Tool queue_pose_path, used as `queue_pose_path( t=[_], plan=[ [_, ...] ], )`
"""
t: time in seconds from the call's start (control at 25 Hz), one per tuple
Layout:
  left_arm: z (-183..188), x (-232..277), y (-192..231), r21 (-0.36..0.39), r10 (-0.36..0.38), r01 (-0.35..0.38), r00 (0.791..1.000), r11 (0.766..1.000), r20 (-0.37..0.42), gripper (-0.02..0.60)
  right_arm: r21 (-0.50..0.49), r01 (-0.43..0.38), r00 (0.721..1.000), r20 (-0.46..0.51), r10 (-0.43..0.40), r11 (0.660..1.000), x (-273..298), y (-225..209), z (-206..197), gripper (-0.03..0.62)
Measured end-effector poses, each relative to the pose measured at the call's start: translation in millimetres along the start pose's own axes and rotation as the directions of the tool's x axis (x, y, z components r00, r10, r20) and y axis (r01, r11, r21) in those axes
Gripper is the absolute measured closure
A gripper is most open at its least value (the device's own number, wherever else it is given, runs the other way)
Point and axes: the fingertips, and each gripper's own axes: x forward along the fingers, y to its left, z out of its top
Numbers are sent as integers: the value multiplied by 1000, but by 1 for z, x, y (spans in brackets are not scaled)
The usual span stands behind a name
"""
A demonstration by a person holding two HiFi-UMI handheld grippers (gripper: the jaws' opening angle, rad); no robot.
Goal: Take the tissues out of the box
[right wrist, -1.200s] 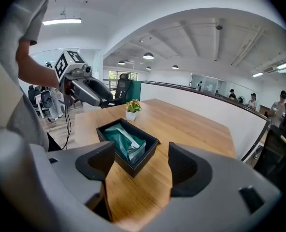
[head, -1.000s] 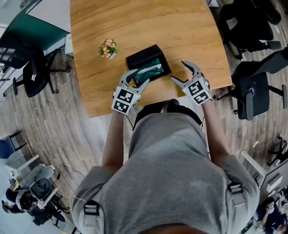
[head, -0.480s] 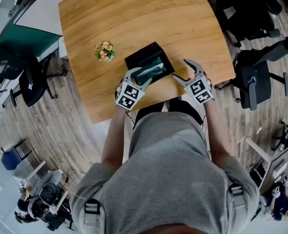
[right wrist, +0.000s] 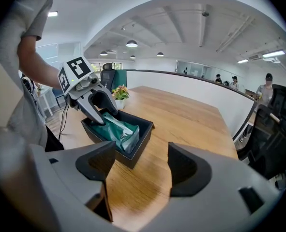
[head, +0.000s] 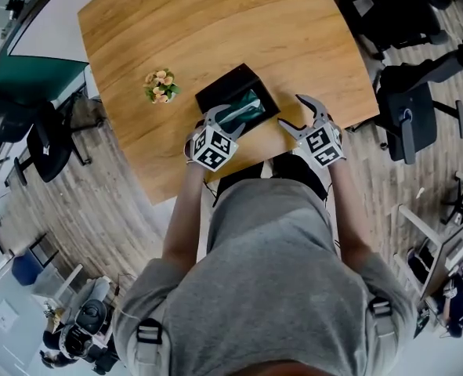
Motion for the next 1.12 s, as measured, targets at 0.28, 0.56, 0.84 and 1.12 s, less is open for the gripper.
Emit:
queue_pose_path(
  t=[0.28,0.56,0.84,1.12],
  plan=[
    [-6,13,2,52,-14,18,998,999,-65,364,27,15,1000,-8,-15,1000,0,0,-7,247],
    [-14,17,-2,146,-14,33,992,989,-129,432,47,34,999,-10,-34,998,1,-2,-11,249],
    [-14,18,-2,186,-15,43,989,982,-147,491,62,43,999,8,-44,997,2,-3,-3,253],
    [-16,19,-5,235,-16,58,984,970,-177,541,75,50,998,30,-53,996,-2,-3,3,253]
  ],
)
